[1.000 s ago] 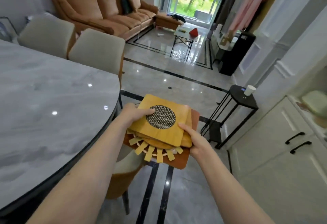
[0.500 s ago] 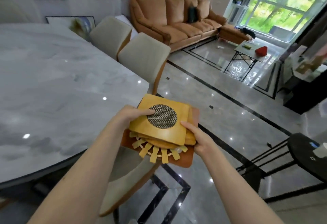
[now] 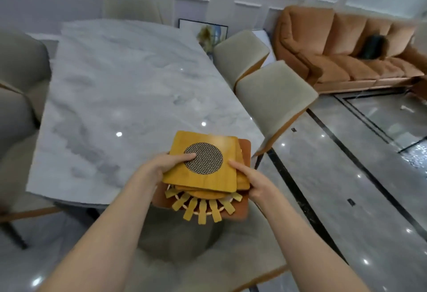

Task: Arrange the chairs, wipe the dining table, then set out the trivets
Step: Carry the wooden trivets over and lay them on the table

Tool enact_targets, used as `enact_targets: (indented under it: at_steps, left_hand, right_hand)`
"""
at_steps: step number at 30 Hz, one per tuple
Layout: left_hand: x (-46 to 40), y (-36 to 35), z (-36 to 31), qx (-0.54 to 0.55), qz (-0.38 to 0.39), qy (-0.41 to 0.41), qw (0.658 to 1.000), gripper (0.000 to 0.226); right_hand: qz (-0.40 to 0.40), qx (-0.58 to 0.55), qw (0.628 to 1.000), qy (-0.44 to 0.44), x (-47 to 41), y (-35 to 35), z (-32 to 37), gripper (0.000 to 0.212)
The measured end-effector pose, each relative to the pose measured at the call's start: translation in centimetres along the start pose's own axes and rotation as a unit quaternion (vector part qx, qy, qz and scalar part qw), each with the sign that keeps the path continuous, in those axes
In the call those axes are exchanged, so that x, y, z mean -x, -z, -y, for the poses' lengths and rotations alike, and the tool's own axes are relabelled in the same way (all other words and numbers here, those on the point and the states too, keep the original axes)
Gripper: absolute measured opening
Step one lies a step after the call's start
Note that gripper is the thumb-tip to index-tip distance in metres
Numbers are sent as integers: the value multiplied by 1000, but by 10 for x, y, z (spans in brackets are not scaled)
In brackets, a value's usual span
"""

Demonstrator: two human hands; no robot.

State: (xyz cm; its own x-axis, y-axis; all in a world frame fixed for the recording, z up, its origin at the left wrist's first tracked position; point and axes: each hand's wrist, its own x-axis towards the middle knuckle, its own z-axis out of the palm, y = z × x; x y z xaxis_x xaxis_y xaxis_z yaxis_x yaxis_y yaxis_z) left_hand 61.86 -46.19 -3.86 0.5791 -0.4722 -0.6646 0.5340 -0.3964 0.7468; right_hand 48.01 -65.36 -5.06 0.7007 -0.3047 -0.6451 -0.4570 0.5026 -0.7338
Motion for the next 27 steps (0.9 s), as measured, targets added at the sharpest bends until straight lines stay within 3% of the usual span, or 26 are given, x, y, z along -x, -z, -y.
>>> enact_targets:
  at_steps: [5, 10, 11, 15, 18, 21, 23, 27]
  left_hand:
    - [-14, 24, 21, 91, -75, 20, 993, 55]
    - [-37, 45, 38, 157, -136, 22, 978, 74]
    - [-44, 49, 41, 165, -140, 21, 976, 78]
    - [-61, 54, 42, 192, -172, 17, 966, 75]
    - [-74, 59, 43, 229, -187, 10, 955, 85]
    - [-85, 66, 43, 261, -212, 2, 942, 90]
    - [-89, 72, 41, 280, -228, -9, 932, 89]
    - [-100, 83, 39, 296, -244, -11, 923, 74]
  right_hand:
    - [72, 78, 993, -50, -56, -26, 10, 50]
    - [130, 117, 982, -73, -118, -48, 9, 97]
    - [128, 119, 982, -75, -128, -49, 9, 92]
    - [143, 95, 982, -80, -154, -54, 12, 37]
    - [149, 33, 984, -87, -173, -56, 15, 45]
    - [98, 62, 991, -74, -192, -60, 13, 41]
    - [34, 135, 990, -7, -204, -63, 9, 32]
    - [-86, 306, 933, 168, -226, -73, -1, 33]
